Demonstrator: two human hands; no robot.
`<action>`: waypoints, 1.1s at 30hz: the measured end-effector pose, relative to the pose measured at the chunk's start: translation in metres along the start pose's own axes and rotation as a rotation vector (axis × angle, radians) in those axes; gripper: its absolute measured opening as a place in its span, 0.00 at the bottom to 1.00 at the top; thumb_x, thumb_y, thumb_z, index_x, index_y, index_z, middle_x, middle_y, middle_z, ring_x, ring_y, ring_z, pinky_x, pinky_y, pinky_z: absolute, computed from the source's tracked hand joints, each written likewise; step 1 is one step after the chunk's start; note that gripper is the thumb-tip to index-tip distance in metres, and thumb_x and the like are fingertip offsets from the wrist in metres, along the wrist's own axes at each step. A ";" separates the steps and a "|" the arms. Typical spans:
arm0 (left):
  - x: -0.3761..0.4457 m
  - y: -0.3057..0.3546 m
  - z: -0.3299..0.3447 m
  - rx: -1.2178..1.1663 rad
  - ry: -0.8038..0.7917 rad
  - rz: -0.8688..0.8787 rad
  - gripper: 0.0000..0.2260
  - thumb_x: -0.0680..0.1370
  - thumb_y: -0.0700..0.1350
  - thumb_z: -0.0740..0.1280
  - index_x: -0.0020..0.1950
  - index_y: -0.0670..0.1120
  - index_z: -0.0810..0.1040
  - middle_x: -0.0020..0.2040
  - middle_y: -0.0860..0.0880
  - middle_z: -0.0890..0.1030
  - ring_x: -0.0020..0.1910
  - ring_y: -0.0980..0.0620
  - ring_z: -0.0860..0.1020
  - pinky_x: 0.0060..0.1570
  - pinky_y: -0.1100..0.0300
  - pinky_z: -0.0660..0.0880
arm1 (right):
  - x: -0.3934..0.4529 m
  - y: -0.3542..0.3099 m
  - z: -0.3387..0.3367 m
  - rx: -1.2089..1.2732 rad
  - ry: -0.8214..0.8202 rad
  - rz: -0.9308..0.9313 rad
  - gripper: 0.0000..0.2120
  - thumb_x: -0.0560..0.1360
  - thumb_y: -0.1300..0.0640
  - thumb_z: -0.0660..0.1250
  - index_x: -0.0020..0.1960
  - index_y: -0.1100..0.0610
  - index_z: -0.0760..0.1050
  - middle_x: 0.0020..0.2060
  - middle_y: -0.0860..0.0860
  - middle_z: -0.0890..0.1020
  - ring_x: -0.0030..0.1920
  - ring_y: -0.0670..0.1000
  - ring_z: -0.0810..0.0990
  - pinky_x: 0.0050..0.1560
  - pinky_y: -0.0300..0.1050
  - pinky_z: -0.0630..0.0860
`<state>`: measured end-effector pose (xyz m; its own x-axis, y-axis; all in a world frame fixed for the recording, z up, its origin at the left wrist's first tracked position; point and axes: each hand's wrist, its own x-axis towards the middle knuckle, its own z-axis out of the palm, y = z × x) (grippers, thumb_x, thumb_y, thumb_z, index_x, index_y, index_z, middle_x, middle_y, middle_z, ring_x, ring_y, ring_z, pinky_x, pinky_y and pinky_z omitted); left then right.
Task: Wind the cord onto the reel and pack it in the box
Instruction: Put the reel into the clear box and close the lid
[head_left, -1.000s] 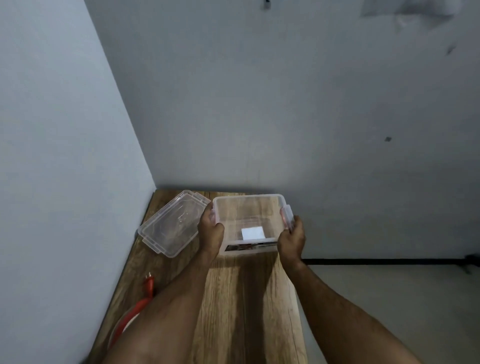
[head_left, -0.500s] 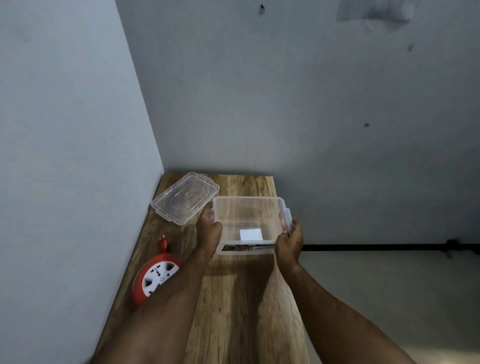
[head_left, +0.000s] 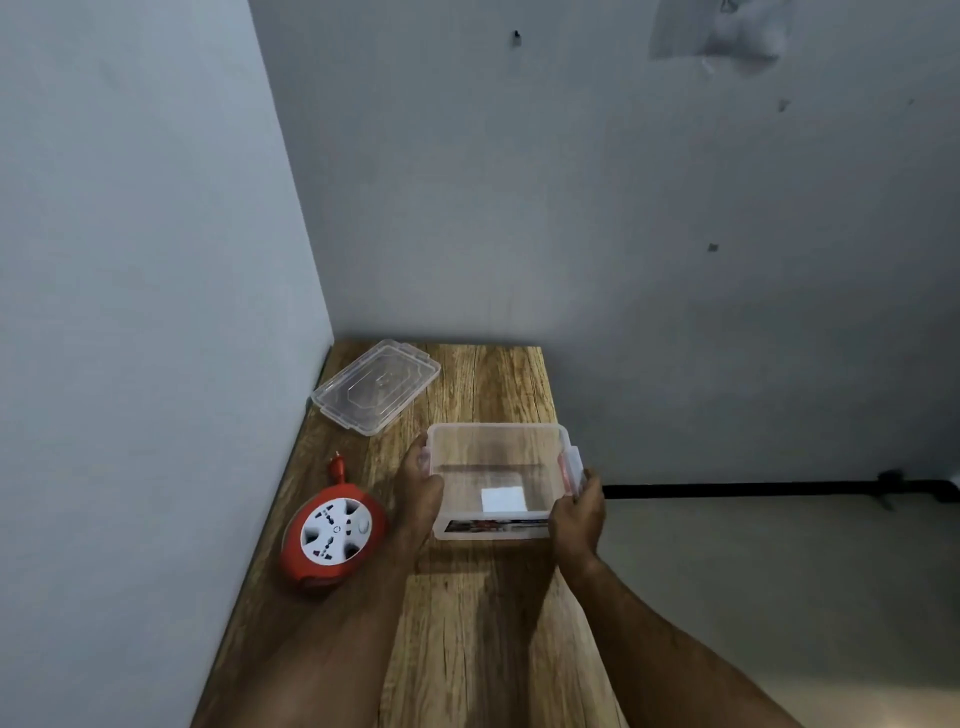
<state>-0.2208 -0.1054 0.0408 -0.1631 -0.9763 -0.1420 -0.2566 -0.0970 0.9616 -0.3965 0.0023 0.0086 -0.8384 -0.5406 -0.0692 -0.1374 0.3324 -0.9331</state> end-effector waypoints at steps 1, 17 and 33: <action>0.000 -0.002 -0.001 -0.002 -0.001 0.000 0.30 0.76 0.29 0.61 0.76 0.49 0.68 0.65 0.48 0.77 0.57 0.52 0.75 0.38 0.65 0.75 | -0.001 0.000 0.000 -0.013 -0.010 -0.003 0.21 0.77 0.70 0.59 0.67 0.55 0.68 0.60 0.57 0.77 0.60 0.59 0.79 0.55 0.63 0.82; 0.002 0.021 -0.057 -0.077 0.117 0.030 0.30 0.77 0.38 0.68 0.79 0.47 0.63 0.76 0.46 0.69 0.75 0.46 0.68 0.71 0.46 0.70 | -0.012 -0.065 0.014 -0.138 0.146 -0.281 0.20 0.79 0.64 0.65 0.70 0.61 0.71 0.64 0.59 0.75 0.65 0.58 0.74 0.63 0.52 0.73; -0.042 -0.023 -0.170 0.021 0.304 -0.069 0.26 0.80 0.41 0.66 0.77 0.48 0.66 0.73 0.48 0.72 0.68 0.47 0.74 0.58 0.59 0.75 | -0.113 -0.094 0.133 -0.066 -0.256 -0.539 0.18 0.78 0.67 0.66 0.68 0.61 0.73 0.62 0.57 0.77 0.64 0.55 0.75 0.66 0.50 0.73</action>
<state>-0.0462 -0.0949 0.0642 0.1471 -0.9809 -0.1274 -0.2774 -0.1645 0.9466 -0.2188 -0.0712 0.0570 -0.4888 -0.8126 0.3173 -0.5471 0.0022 -0.8370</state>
